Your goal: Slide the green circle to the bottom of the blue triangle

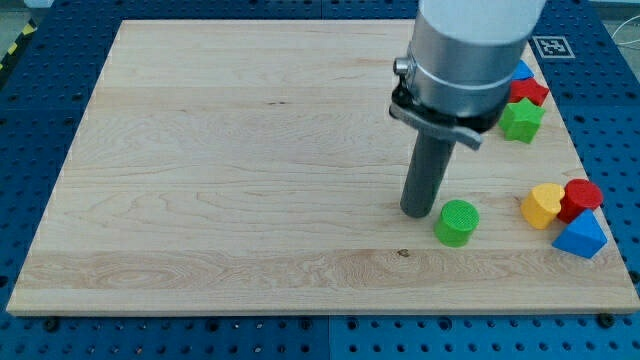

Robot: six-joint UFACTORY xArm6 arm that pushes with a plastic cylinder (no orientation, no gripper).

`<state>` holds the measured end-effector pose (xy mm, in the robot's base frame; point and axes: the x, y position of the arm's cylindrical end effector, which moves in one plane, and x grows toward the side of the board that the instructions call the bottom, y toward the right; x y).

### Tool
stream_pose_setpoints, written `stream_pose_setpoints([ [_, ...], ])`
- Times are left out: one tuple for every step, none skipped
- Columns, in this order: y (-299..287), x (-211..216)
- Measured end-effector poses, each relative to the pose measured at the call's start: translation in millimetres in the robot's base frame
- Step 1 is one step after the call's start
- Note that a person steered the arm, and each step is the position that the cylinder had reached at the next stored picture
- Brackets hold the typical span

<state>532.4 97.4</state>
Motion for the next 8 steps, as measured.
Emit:
stream_pose_setpoints([
  [14, 28],
  [29, 29],
  [30, 29],
  [15, 14],
  [11, -8],
  [13, -14],
  [29, -2],
  [49, 11],
])
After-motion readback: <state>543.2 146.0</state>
